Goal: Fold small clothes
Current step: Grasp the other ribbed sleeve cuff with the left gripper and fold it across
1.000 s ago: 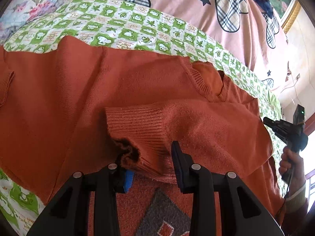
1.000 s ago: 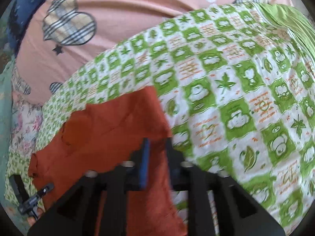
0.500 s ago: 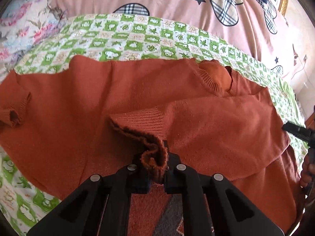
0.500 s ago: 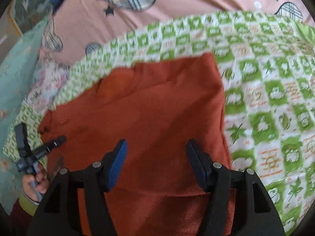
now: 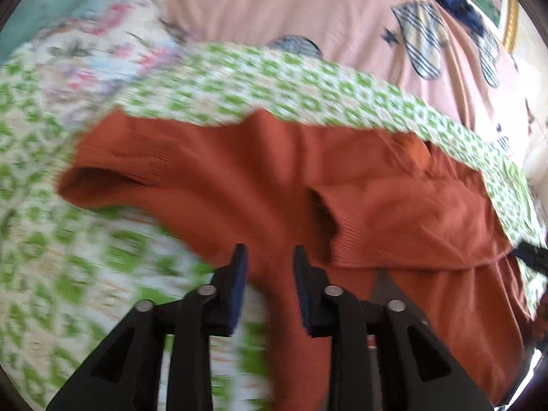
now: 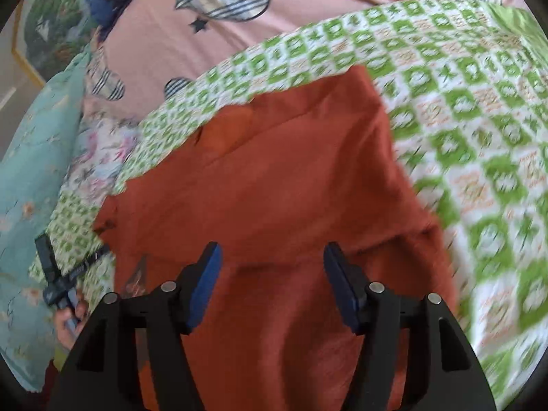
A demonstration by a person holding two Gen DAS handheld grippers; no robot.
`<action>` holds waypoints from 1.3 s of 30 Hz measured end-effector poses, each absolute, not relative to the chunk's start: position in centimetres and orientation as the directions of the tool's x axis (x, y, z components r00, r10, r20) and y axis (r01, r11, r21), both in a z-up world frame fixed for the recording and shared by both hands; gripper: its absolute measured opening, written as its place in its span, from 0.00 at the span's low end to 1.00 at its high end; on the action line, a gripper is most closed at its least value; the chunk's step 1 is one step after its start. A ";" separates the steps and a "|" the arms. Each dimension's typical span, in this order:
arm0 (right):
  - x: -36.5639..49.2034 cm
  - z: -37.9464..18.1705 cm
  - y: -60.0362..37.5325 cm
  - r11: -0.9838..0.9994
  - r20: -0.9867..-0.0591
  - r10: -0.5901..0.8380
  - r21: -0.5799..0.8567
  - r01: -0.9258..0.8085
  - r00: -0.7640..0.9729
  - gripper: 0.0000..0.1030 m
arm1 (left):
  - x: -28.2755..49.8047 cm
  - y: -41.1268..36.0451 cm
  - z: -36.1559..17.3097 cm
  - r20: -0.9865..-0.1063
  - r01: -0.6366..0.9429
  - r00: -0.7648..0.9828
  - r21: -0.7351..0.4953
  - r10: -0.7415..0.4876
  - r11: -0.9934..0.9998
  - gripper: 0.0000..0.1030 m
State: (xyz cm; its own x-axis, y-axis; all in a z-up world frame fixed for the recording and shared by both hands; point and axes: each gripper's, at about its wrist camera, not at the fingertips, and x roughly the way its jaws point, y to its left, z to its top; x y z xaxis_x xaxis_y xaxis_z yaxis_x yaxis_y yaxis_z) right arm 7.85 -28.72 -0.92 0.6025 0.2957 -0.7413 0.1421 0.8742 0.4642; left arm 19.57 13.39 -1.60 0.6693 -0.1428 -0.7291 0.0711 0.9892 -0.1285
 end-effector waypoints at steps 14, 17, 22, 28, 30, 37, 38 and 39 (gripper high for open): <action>6.0 -1.9 -23.1 0.852 -0.750 0.380 0.512 0.111 0.542 0.62 | 29.1 17.5 -3.0 -0.744 -0.039 0.636 0.233 0.204 0.972 0.99; 6.1 -2.0 -23.1 0.852 -0.756 0.377 0.510 0.119 0.535 0.62 | 30.8 19.1 -5.2 -0.789 -0.042 0.576 0.232 0.213 0.972 0.95; 6.2 -2.1 -22.8 0.853 -0.759 0.377 0.508 0.121 0.532 0.62 | 30.6 22.0 -4.9 -0.810 -0.052 0.580 0.067 0.085 0.996 0.52; 6.2 -1.7 -21.7 0.852 -0.744 0.396 0.516 0.087 0.538 0.62 | 29.0 22.7 -3.3 -0.806 -0.052 0.591 -0.032 0.005 0.998 0.08; 5.9 -1.4 -21.4 0.852 -0.737 0.400 0.518 0.075 0.544 0.62 | 27.9 22.5 -1.9 -0.790 -0.049 0.609 -0.122 -0.067 0.991 0.08; 5.1 -0.9 -22.1 0.842 -0.718 0.396 0.532 0.086 0.573 0.62 | 22.2 13.7 4.0 -0.658 0.172 0.668 -0.318 -0.348 0.932 0.08; 4.9 -0.8 -22.4 0.841 -0.716 0.391 0.533 0.091 0.578 0.62 | 21.5 11.4 4.7 -0.639 0.219 0.658 -0.343 -0.398 0.913 0.08; 4.7 -0.7 -22.5 0.841 -0.714 0.389 0.533 0.093 0.582 0.62 | 21.3 10.0 5.0 -0.628 0.247 0.650 -0.357 -0.427 0.901 0.08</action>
State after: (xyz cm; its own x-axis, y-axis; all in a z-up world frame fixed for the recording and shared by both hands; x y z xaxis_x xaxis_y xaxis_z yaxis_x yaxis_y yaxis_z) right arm 4.73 -22.50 -0.72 0.5818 0.3886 -0.7145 0.0930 0.8409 0.5331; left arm 21.32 10.02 4.97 0.6503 -0.4272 -0.6282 0.2474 0.9009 -0.3566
